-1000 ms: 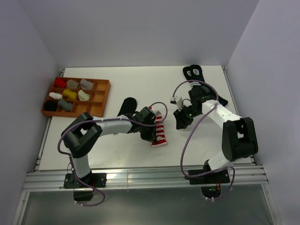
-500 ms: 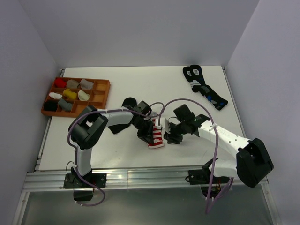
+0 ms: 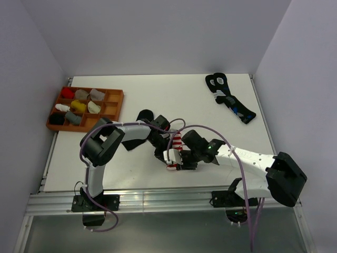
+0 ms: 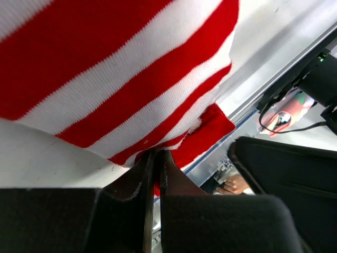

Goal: Roll the socks
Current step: Roll the sock at the center of the board.

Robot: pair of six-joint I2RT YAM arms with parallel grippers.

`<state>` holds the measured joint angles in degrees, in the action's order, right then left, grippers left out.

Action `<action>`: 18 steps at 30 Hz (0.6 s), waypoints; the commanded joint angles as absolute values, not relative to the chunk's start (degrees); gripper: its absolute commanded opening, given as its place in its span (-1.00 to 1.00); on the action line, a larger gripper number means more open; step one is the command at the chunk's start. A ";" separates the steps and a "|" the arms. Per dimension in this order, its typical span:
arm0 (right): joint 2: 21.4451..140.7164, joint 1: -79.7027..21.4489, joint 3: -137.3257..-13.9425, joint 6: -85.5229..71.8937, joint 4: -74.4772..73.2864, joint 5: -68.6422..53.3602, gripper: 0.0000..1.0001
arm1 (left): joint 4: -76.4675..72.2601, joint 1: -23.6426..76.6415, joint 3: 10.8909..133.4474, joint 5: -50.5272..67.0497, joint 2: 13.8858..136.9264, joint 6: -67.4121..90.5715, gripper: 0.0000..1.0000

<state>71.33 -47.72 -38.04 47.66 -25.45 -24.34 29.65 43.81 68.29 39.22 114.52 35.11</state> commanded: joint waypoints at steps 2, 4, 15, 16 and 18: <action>71.10 -52.11 -36.12 47.11 -20.57 -18.90 -0.11 | 30.50 43.68 69.08 39.81 116.01 33.49 -0.99; 71.80 -54.05 -35.60 46.85 -19.95 -17.41 -0.12 | 30.59 43.68 69.17 39.99 116.02 33.49 -0.99; 75.76 -56.78 -34.63 44.47 -13.28 -11.70 -0.24 | 29.53 43.68 67.85 40.52 115.40 33.13 -0.99; 75.94 -56.78 -34.45 44.39 -12.92 -11.43 -0.25 | 29.01 43.68 67.50 40.52 115.31 33.48 -0.99; 76.73 -56.78 -34.54 44.21 -12.74 -11.42 -0.27 | 27.95 43.68 66.71 41.31 114.87 33.92 -0.96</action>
<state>76.03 -56.38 -35.20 45.08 -16.34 -13.23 29.26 43.68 68.05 41.10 115.13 34.96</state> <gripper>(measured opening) 0.372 0.095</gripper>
